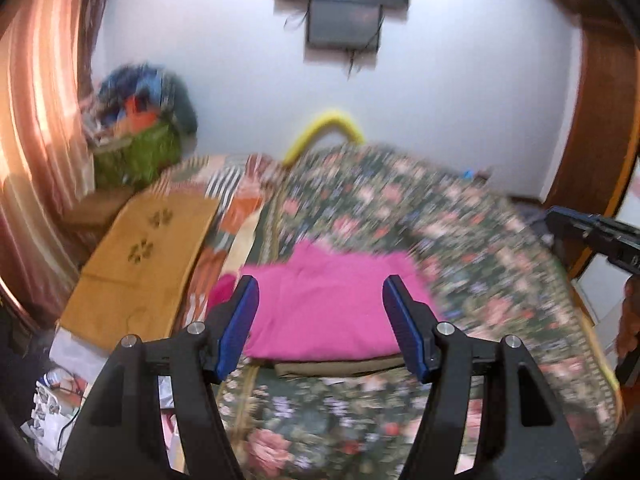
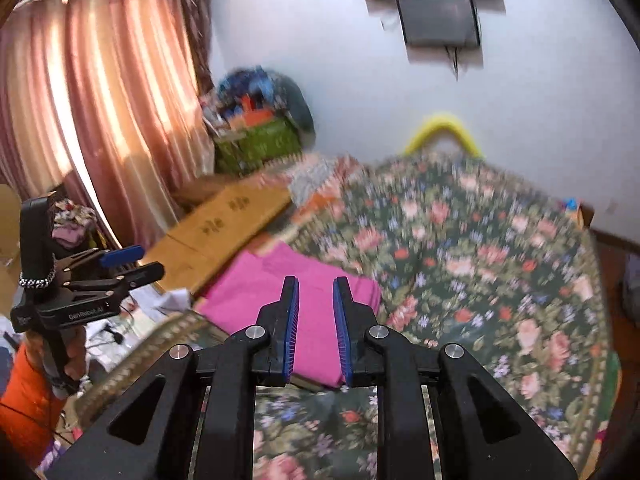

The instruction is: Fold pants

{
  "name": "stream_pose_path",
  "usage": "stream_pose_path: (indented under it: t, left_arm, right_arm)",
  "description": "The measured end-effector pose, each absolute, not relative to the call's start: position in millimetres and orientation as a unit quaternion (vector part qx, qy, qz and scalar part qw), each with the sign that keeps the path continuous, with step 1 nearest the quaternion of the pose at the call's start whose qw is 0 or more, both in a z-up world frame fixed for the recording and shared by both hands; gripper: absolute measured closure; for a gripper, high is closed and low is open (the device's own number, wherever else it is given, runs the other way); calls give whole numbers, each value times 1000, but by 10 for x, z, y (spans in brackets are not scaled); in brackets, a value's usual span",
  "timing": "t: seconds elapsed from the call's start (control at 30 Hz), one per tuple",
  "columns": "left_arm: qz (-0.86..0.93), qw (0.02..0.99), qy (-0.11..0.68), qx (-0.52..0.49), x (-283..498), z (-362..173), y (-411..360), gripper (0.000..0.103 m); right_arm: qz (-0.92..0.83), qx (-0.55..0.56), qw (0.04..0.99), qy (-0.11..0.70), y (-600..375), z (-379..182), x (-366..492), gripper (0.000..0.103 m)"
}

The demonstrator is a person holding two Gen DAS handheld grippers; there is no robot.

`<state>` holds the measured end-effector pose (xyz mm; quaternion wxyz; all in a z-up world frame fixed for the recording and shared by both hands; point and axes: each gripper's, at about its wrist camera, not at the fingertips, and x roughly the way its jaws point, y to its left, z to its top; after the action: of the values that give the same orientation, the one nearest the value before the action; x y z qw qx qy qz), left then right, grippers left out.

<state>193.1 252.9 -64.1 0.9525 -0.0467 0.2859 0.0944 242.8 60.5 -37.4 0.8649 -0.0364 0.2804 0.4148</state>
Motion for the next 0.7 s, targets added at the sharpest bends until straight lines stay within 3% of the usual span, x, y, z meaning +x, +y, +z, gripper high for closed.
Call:
stream_pose_path:
  t: [0.13, 0.27, 0.4, 0.7]
  left_arm:
    - [88, 969, 230, -30, 1481, -164, 2145, 39]
    - [89, 979, 184, -18, 1029, 169, 1857, 38]
    - [92, 985, 144, -13, 590, 378, 1605, 34]
    - [85, 993, 86, -5, -170, 542, 1246, 18]
  right_arm:
    - [422, -28, 876, 232, 391, 9, 1987, 87]
    - [428, -12, 886, 177, 141, 313, 1522, 67]
    - [431, -2, 892, 137, -21, 470, 1150, 65]
    - [408, 6, 911, 66, -209, 580, 467, 21]
